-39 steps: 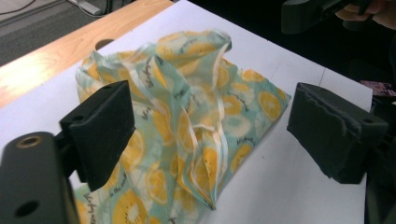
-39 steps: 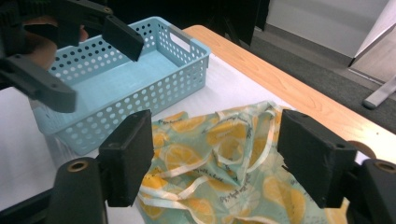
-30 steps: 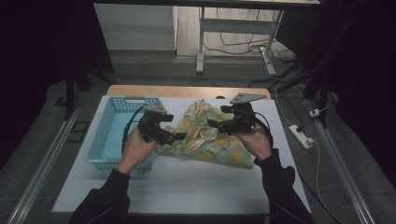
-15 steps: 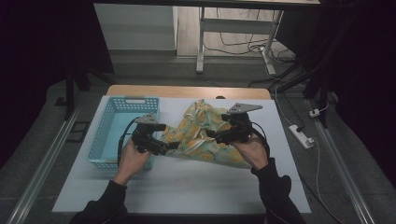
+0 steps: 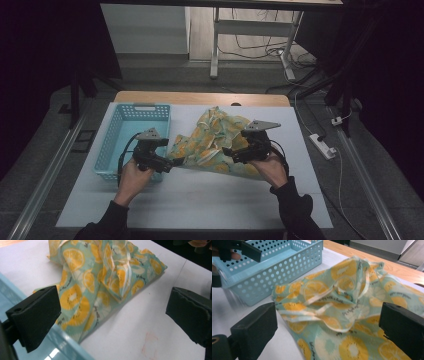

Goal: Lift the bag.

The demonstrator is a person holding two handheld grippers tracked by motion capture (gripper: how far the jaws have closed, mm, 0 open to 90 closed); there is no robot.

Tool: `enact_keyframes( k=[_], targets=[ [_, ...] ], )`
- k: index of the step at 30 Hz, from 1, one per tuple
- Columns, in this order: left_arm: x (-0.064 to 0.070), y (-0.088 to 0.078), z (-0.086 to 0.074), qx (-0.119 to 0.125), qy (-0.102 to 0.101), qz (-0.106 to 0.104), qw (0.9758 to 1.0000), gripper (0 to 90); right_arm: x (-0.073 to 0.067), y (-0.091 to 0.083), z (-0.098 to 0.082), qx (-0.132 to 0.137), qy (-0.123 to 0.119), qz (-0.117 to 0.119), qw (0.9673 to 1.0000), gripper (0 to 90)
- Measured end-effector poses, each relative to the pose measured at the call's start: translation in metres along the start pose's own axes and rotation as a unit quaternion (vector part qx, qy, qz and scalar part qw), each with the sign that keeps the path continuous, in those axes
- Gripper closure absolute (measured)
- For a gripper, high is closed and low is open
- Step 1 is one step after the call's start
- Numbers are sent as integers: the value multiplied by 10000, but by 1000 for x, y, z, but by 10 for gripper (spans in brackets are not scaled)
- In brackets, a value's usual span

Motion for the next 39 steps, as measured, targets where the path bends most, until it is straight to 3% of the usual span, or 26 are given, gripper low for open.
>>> enact_keyframes(
  k=[7, 16, 22, 39],
  targets=[
    [6, -13, -7, 89, -104, -71, 9999, 0, -3, -8, -14, -48, -13, 23, 10000, 6],
    [18, -30, -19, 44, -68, -1, 10000, 0, -5, -23, -27, -57, 4, -99, 9999, 0],
    [24, -44, -33, 97, -174, 31, 9998, 0, -8, -36, -39, -62, 83, -114, 9999, 0],
    [28, -93, -82, 314, -519, 457, 9971, 0, -9, -66, -70, -33, 185, -282, 9994, 0]
  ],
)
Point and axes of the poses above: each handheld gripper's, and its own axes: y roughly forward along the jaws, z roughly out of its top, x roughly to its right, the point moved 8 cm from there along y, roughly forward along the jaws, and after that the axes turned 4 degrees about x, right-handed, at the moved point
